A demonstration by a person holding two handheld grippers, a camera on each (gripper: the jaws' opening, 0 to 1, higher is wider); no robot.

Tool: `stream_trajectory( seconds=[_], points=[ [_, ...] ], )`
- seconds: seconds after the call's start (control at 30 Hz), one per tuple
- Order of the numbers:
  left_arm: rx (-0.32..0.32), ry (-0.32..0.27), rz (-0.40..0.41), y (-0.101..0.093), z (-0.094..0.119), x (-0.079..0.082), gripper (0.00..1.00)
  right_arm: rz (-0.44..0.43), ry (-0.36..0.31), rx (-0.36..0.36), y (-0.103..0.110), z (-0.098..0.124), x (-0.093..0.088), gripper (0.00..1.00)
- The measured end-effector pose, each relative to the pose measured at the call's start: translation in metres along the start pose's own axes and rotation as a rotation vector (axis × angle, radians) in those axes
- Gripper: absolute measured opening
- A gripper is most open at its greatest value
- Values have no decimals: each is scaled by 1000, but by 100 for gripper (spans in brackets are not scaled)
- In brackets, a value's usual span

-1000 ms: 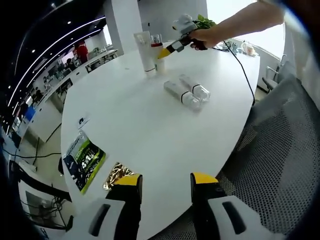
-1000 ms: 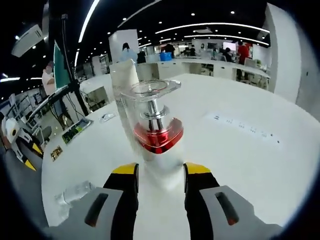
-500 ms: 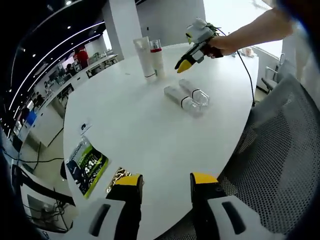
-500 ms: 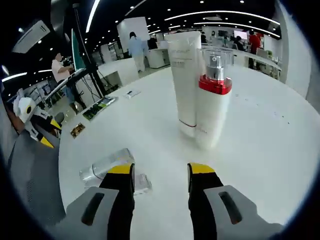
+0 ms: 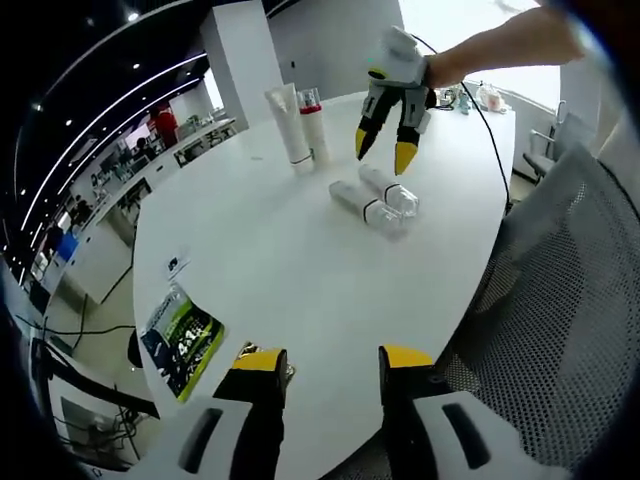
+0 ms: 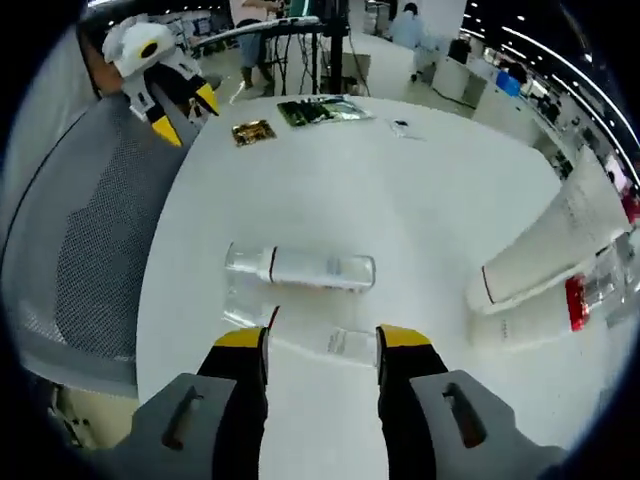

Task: Arrange the skincare products in the storage area until every visible bottle or jar stands upright without overlapping.

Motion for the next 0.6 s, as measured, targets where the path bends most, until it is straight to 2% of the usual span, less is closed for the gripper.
stream_trajectory(
  seconds=[0.07, 0.1, 0.17, 0.27, 0.43, 0.47, 0.53, 0.6],
  points=[
    [0, 2, -2, 0, 0, 0, 38, 80, 62, 34, 2, -3, 2, 44],
    [0, 3, -2, 0, 0, 0, 38, 150, 96, 61, 3, -4, 3, 44],
    [-2, 4, -5, 0, 1, 0, 37, 210, 148, 87, 4, -7, 4, 44],
    [-4, 0, -7, -1, 1, 0, 37, 333, 228, 163, 10, -16, 7, 43],
    [-16, -3, -14, -2, 1, 1, 37, 500, 348, 270, 17, -31, 4, 36],
    [-17, -3, -16, -2, 0, 1, 37, 558, 387, 279, 17, -33, 3, 35],
    [-20, -3, -19, -3, 0, 1, 37, 543, 411, 298, 19, -37, 1, 32],
    [-24, -1, -22, -3, 0, 1, 37, 521, 408, 310, 21, -41, -1, 30]
  ],
)
Point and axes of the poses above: the point that each gripper's makers call its tool centre point, and the gripper's own axes: z roughly backward along the fingers, y roughly to its left, x roughly out of its top, the point moved 9 cm from there along z, roughly backward along the fingers, and after that the axes turned 14 degrees about -y, right-handed, at the moved point
